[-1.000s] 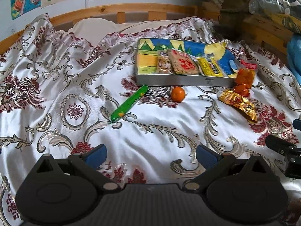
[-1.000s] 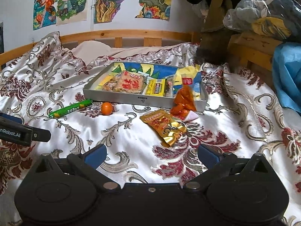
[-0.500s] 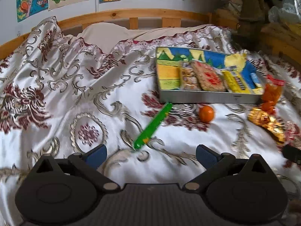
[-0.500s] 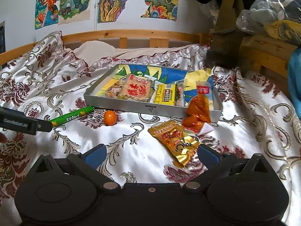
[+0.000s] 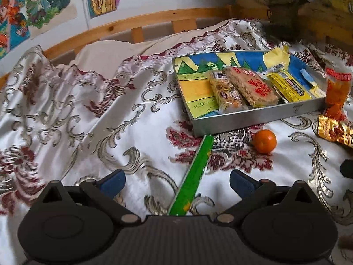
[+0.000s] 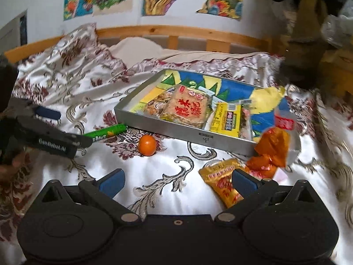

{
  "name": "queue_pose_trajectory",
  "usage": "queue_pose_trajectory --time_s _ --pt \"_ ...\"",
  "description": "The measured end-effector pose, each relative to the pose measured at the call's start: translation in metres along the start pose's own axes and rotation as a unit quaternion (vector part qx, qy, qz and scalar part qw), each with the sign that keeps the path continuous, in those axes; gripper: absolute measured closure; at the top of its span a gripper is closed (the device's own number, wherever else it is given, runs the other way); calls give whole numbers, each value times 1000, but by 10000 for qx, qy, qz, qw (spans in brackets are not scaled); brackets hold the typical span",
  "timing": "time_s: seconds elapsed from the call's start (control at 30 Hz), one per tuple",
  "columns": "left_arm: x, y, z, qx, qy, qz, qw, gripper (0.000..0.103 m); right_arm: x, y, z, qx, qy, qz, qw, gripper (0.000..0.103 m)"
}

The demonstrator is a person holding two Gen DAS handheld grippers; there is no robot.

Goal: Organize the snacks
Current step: 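Move the left tool to the green stick snack while the right tool approaches the mandarin, then close the left tool on the green stick while the right tool grasps the mandarin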

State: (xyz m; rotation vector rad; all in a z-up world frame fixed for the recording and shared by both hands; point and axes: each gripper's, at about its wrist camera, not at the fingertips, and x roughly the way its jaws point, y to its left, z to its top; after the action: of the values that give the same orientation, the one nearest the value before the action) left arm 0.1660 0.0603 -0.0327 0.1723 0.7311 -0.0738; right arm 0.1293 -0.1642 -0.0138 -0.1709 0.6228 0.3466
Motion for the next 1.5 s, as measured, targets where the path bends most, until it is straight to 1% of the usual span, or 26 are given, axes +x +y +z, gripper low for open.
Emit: queue_pose_trajectory --time_s 0.1,0.2,0.27,0.33,0.4,0.47,0.5,0.57,0.6,0.67,0.7,0.73,0.8,0.87,0.9,0.97,1.0,1.07,1.1,1.17,1.23,1.33,1.5 --pt "8 8 1 -5 88 -236 9997 0 14 -1 7 -112 23 75 9999 1" --pt "12 10 -1 167 136 -512 9985 1 31 -3 15 -130 34 242 9996 1" --pt "12 7 -4 311 37 -554 9980 1 43 -2 19 -167 61 381 9991 4" --pt "15 4 -7 431 50 -590 9973 2 55 -1 22 -163 127 527 9984 6" --pt "18 3 -9 494 74 -626 9968 8 67 -2 23 -114 188 651 9976 11" --pt "19 4 -10 482 92 -658 9966 15 76 -2 24 -78 263 710 9971 17" --pt "20 6 -9 417 101 -708 9966 17 81 -1 24 -56 284 740 9968 18" --pt "22 10 -7 255 169 -827 9961 25 86 0 25 -3 304 830 9961 20" --pt "22 12 -7 185 176 -857 9960 27 89 1 25 11 307 881 9956 21" --pt "22 14 -5 84 184 -961 9952 39 94 4 26 11 320 981 9947 27" --pt "22 15 -4 39 227 -1040 9943 42 97 6 26 -3 334 1028 9941 29" --pt "24 15 -4 -15 297 -1147 9930 44 99 8 26 -15 351 1065 9937 32" --pt "25 15 -5 -52 328 -1265 9914 45 104 11 27 -48 391 1105 9931 38" --pt "25 13 -5 -26 338 -1274 9913 49 108 13 29 -35 401 1127 9928 44" --pt "25 13 -5 -27 341 -1272 9913 50 109 13 30 -9 402 1128 9928 45" --pt "26 13 -5 -92 381 -1263 9912 59 113 14 31 57 383 1065 9936 50" --pt "27 14 -4 -150 418 -1232 9914 61 115 14 31 109 383 1036 9938 52" --pt "29 16 -2 -252 491 -1177 9915 68 118 14 31 162 409 1022 9938 61" --pt "29 17 -2 -284 508 -1161 9915 70 118 14 31 159 392 1017 9939 63" --pt "30 18 -1 -310 537 -1101 9920 76 119 15 31 174 393 1025 9938 70" --pt "30 17 0 -321 586 -1041 9923 78 118 17 30 187 392 1017 9939 71" --pt "30 15 3 -337 731 -987 9919 79 113 17 28 189 376 1013 9940 71" --pt "27 1 10 -94 1076 -967 9894 79 98 14 24 267 350 1035 9937 71"
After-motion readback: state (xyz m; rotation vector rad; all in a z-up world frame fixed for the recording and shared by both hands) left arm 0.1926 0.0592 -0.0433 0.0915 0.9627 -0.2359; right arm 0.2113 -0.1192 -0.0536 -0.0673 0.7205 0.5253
